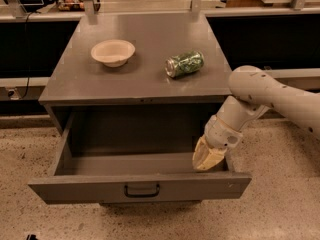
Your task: Open top drawer
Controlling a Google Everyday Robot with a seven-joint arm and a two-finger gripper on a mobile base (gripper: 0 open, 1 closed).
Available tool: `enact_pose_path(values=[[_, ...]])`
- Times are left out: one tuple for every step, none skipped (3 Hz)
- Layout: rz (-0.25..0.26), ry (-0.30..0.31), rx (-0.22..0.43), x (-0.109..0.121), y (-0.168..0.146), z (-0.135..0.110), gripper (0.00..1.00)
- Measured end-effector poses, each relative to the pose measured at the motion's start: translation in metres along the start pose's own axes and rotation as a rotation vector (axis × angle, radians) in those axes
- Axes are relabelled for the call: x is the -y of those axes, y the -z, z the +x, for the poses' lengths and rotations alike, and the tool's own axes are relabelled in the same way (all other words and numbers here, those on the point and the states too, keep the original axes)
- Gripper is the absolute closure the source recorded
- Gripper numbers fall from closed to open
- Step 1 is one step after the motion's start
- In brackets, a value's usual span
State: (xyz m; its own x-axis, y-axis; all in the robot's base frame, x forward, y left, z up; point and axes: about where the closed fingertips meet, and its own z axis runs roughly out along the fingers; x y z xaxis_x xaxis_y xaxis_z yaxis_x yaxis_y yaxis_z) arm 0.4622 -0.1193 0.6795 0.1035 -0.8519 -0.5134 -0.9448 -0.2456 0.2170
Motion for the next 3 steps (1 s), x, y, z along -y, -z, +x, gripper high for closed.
enact_pose_path(values=[[0.039,0.051,0.076,-0.004,0.026,-0.021,1.00],[0.077,0.145,0.124,-0.018,0.060,-0.048,1.00],[0.077,0.147,0.125,-0.017,0.058,-0.049,0.67]])
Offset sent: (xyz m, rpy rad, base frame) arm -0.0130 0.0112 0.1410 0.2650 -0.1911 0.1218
